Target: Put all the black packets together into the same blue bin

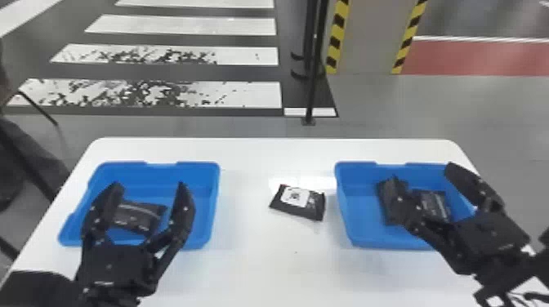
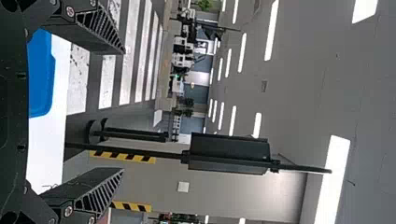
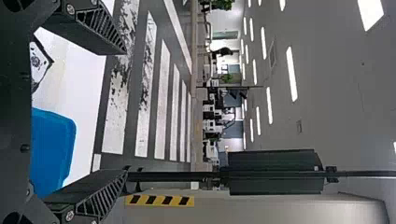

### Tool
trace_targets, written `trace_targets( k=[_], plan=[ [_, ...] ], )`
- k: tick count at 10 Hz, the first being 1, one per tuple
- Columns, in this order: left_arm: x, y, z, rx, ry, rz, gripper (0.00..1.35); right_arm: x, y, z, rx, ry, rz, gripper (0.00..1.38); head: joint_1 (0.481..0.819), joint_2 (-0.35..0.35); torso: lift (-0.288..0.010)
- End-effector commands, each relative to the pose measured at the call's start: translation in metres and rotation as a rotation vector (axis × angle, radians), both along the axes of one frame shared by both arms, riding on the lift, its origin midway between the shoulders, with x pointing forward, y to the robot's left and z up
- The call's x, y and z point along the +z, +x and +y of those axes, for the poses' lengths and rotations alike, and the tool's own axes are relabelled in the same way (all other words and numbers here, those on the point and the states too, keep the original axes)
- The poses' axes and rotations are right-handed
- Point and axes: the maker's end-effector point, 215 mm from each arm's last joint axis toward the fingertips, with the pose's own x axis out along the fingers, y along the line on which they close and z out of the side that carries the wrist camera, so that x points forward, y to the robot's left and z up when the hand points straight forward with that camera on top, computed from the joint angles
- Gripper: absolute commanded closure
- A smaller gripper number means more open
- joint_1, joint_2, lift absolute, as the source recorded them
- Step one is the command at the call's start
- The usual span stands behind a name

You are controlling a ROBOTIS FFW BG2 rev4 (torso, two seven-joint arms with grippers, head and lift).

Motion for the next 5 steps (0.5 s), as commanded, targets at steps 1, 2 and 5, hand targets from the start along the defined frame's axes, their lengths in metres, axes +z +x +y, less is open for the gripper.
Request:
trace_targets(
  k=[1, 2, 5],
  plan=[
    [-0.001, 0.0, -0.001, -0.002, -0.002, 0.002, 0.14, -0.005, 0.018, -0.001, 0.015, -0.014, 0.016, 0.1, 0.695, -0.025, -0.11],
    [-0.001, 0.0, 0.0, -0.001, 0.0, 0.005, 0.14, -0.008, 0.034, 0.003, 0.031, -0.026, 0.017, 0.11, 0.695, -0.024, -0.11],
    [0.0, 0.001, -0.003, -0.004, 0.003, -0.001, 0.14, -0.052, 0.097, 0.018, 0.127, -0.064, 0.117, 0.11, 0.695, -0.007, -0.11]
  ],
)
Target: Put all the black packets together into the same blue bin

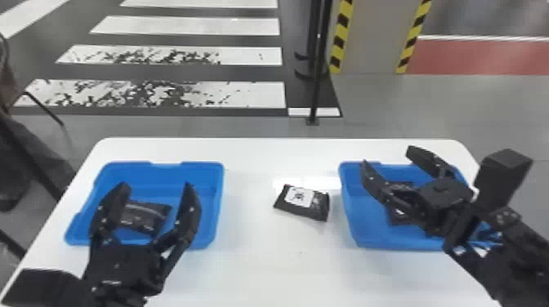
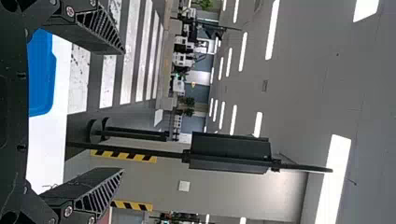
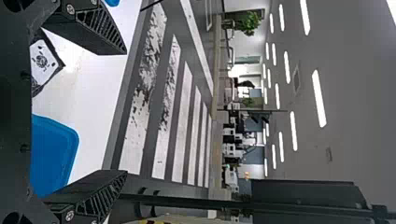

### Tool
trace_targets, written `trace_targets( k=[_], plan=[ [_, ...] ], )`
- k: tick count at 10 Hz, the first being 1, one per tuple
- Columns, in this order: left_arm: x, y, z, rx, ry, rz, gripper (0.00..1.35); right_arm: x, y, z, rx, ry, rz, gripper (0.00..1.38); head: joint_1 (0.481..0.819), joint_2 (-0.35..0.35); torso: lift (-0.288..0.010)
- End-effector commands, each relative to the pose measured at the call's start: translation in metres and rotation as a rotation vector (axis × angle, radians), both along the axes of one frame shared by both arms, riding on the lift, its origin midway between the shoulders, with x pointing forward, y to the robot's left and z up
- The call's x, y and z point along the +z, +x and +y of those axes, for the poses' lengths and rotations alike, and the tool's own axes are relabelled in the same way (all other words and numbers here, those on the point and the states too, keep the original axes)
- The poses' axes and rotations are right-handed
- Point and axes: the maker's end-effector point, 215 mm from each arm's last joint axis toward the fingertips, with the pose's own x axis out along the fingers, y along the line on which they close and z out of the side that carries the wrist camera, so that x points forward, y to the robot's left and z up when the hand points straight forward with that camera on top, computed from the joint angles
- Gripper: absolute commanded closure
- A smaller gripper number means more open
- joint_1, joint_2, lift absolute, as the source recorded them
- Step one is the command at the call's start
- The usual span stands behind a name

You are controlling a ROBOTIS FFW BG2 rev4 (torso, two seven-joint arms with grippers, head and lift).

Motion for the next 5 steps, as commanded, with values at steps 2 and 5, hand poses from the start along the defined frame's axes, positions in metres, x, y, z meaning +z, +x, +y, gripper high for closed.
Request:
trace_targets(
  k=[2, 5],
  plan=[
    [0.001, 0.001, -0.001, -0.001, 0.005, -0.002, 0.14, -0.026, 0.042, 0.031, 0.087, -0.042, 0.068, 0.11, 0.695, 0.005, -0.11],
    [0.001, 0.002, -0.003, -0.005, 0.005, -0.002, 0.14, -0.049, 0.075, 0.081, 0.246, -0.096, 0.141, 0.11, 0.695, 0.056, -0.11]
  ],
)
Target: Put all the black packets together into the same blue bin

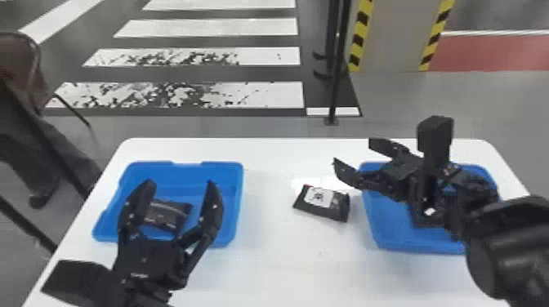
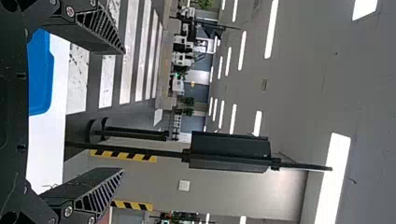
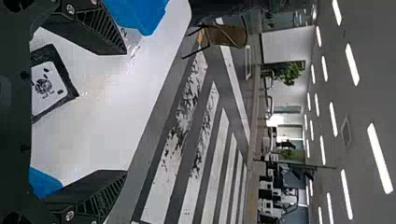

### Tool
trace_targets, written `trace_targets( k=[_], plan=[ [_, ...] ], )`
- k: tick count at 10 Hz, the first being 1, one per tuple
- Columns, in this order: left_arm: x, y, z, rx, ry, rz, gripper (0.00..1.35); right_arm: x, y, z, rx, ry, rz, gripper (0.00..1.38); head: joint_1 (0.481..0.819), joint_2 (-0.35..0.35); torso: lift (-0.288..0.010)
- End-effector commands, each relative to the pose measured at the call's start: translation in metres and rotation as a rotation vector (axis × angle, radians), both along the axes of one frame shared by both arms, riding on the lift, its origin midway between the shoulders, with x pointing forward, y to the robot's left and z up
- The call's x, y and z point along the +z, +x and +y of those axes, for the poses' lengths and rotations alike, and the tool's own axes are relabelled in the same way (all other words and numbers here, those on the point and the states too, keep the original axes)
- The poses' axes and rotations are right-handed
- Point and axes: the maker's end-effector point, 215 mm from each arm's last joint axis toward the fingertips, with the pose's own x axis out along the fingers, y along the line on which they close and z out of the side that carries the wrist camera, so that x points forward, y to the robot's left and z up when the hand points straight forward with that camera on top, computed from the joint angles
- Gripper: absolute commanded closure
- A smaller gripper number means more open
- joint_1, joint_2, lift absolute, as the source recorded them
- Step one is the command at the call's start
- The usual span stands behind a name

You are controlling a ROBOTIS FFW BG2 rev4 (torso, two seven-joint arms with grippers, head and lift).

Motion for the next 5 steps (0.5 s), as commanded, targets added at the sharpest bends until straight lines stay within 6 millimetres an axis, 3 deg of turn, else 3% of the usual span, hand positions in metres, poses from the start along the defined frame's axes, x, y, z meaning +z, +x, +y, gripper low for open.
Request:
trace_targets(
  k=[1, 3, 5],
  plan=[
    [-0.001, 0.0, -0.001, -0.001, 0.0, 0.003, 0.14, -0.004, 0.013, 0.014, 0.035, -0.029, 0.025, 0.11, 0.695, 0.077, -0.11],
    [0.001, 0.001, -0.002, -0.004, 0.0, -0.002, 0.14, -0.039, 0.026, 0.03, 0.119, -0.088, 0.137, 0.11, 0.695, 0.103, -0.11],
    [0.001, 0.003, -0.005, -0.01, -0.001, 0.001, 0.14, -0.072, 0.033, 0.029, 0.152, -0.138, 0.24, 0.11, 0.695, 0.115, -0.11]
  ],
)
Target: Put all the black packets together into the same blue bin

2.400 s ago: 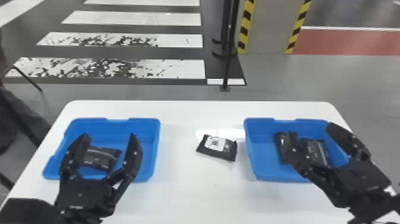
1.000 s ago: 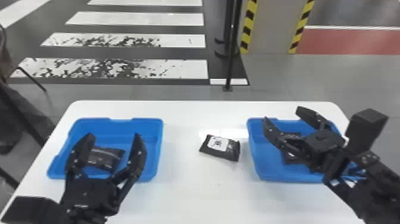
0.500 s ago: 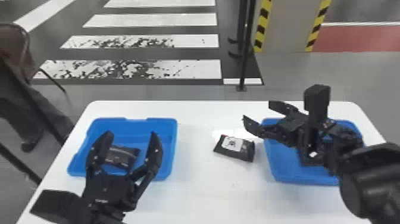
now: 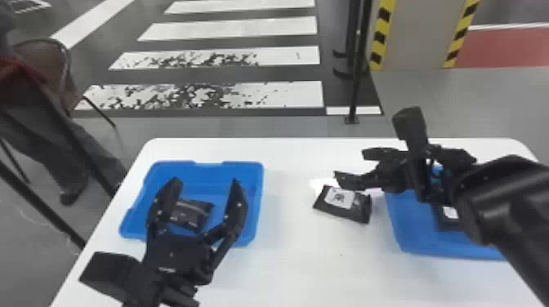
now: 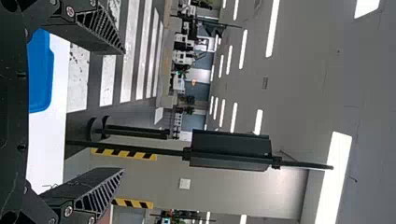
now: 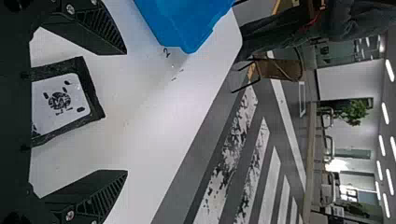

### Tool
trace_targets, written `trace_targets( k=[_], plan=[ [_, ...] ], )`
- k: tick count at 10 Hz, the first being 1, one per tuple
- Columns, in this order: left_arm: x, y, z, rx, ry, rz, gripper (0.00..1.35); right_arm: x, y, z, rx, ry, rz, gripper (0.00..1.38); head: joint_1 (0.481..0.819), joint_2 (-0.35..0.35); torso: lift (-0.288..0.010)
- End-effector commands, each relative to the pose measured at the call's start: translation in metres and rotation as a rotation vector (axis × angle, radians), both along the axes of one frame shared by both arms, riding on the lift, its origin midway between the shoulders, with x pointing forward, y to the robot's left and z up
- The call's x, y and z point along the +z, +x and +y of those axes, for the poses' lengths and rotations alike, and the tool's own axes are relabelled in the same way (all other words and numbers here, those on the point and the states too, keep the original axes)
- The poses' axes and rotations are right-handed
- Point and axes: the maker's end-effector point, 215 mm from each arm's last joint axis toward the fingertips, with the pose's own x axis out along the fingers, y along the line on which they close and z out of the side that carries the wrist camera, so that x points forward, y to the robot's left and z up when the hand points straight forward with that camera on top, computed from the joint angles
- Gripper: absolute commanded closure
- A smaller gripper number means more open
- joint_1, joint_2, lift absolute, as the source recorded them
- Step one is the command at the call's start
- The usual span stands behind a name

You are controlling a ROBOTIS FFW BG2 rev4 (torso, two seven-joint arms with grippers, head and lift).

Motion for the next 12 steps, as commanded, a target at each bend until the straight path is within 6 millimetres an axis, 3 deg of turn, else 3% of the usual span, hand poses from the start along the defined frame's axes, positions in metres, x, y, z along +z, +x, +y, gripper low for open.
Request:
trace_targets(
  k=[1, 4, 6, 8, 12],
  plan=[
    [-0.001, 0.001, -0.002, -0.003, -0.001, 0.002, 0.14, -0.015, 0.003, -0.005, 0.0, -0.038, 0.046, 0.11, 0.695, 0.113, -0.11],
    [-0.001, 0.004, -0.007, -0.01, -0.005, 0.0, 0.14, -0.035, -0.001, -0.004, 0.038, -0.077, 0.129, 0.11, 0.695, 0.102, -0.11],
    [-0.002, 0.005, -0.006, -0.009, -0.008, 0.0, 0.14, -0.052, -0.017, 0.012, 0.078, -0.055, 0.179, 0.12, 0.695, 0.103, -0.11],
    [-0.001, 0.006, -0.008, -0.011, -0.012, -0.007, 0.14, -0.07, -0.03, 0.016, 0.09, -0.056, 0.22, 0.12, 0.695, 0.115, -0.11],
    [-0.001, 0.008, -0.012, -0.016, -0.019, -0.012, 0.14, -0.095, -0.033, 0.001, 0.06, -0.083, 0.235, 0.2, 0.695, 0.112, -0.11]
  ],
)
